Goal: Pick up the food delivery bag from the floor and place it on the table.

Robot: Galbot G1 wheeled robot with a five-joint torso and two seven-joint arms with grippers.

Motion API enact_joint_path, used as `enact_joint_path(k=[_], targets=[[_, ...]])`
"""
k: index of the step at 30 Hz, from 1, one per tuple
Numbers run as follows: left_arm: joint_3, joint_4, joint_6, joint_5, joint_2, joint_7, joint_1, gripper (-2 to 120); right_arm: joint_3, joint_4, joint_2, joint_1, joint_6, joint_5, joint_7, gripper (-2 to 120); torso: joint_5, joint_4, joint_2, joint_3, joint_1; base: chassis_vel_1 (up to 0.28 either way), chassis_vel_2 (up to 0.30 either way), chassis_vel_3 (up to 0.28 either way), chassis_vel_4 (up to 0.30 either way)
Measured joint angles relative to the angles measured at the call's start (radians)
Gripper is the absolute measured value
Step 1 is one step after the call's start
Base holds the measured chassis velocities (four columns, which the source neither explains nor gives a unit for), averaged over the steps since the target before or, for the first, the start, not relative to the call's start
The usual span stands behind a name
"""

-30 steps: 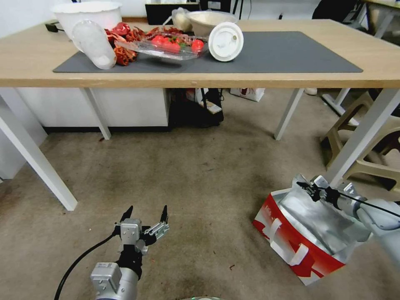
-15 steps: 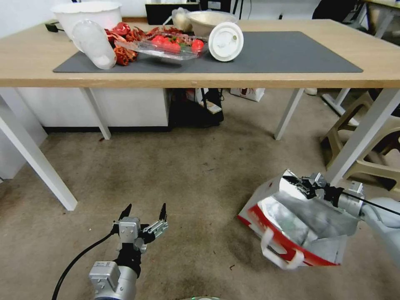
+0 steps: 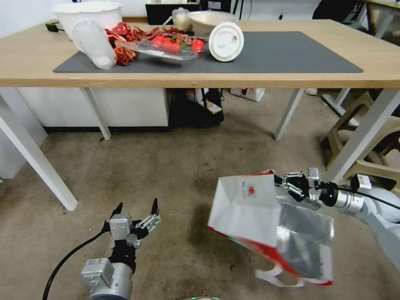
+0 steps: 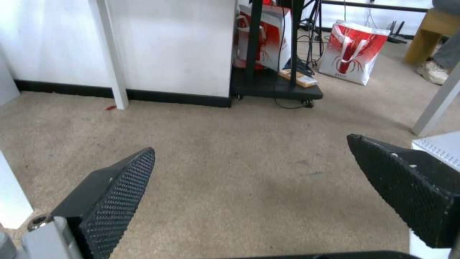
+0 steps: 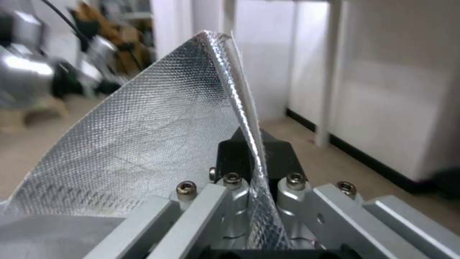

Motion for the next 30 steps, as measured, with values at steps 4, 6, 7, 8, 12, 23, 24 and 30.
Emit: enact_joint_path(k=[4, 6, 7, 8, 12, 23, 24, 30], targets=[[0.0, -0.012, 0.01, 0.0, -0.007, 0.001, 0.01, 100, 0.008, 0.056, -0.002, -0.018, -0.047, 0.067, -0.017, 0, 0.0, 0.0, 0.0, 0.0, 0.0, 0.0, 0.0, 0.0, 0.0], [0.0, -0.022, 0.02, 0.003, -0.011, 0.002, 0.016, 100, 0.014, 0.082, -0.003, -0.03, -0.077, 0.105, -0.031, 0, 0.0001, 0.0, 0.0, 0.0, 0.0, 0.0, 0.0, 0.0, 0.0], [0.0, -0.022, 0.02, 0.003, -0.011, 0.002, 0.016, 100, 0.014, 0.082, -0.003, -0.03, -0.077, 0.105, -0.031, 0, 0.0001, 0.0, 0.0, 0.0, 0.0, 0.0, 0.0, 0.0, 0.0], [0.0, -0.027, 0.028, 0.004, -0.013, 0.0, 0.018, 100, 0.018, 0.091, -0.004, -0.036, -0.092, 0.123, -0.044, 0, 0.0, -0.0001, 0.0, 0.0, 0.0, 0.0, 0.0, 0.0, 0.0], [0.0, -0.038, 0.034, 0.005, -0.018, -0.007, 0.024, 100, 0.029, 0.1, -0.005, -0.049, -0.14, 0.162, -0.099, 0, 0.0002, -0.0001, 0.0, 0.0, 0.0, 0.0, 0.0, 0.0, 0.0], [0.01, -0.04, -0.003, 0.037, -0.045, -0.012, 0.051, 100, 0.049, 0.1, -0.003, -0.076, -0.209, 0.212, -0.204, 0, 0.0003, 0.0, 0.0, 0.0, 0.0, 0.0, 0.0, 0.0, 0.0], [0.01, -0.04, -0.003, 0.037, -0.045, -0.012, 0.051, 100, 0.049, 0.1, -0.003, -0.076, -0.209, 0.212, -0.204, 0, 0.0003, 0.0, 0.0, 0.0, 0.0, 0.0, 0.0, 0.0, 0.0], [0.013, -0.047, -0.007, 0.041, -0.053, -0.012, 0.06, 100, 0.054, 0.104, -0.006, -0.084, -0.211, 0.218, -0.213, 0, 0.0003, -0.0001, 0.0, 0.0, 0.0, 0.0, 0.0, 0.0, 0.0]])
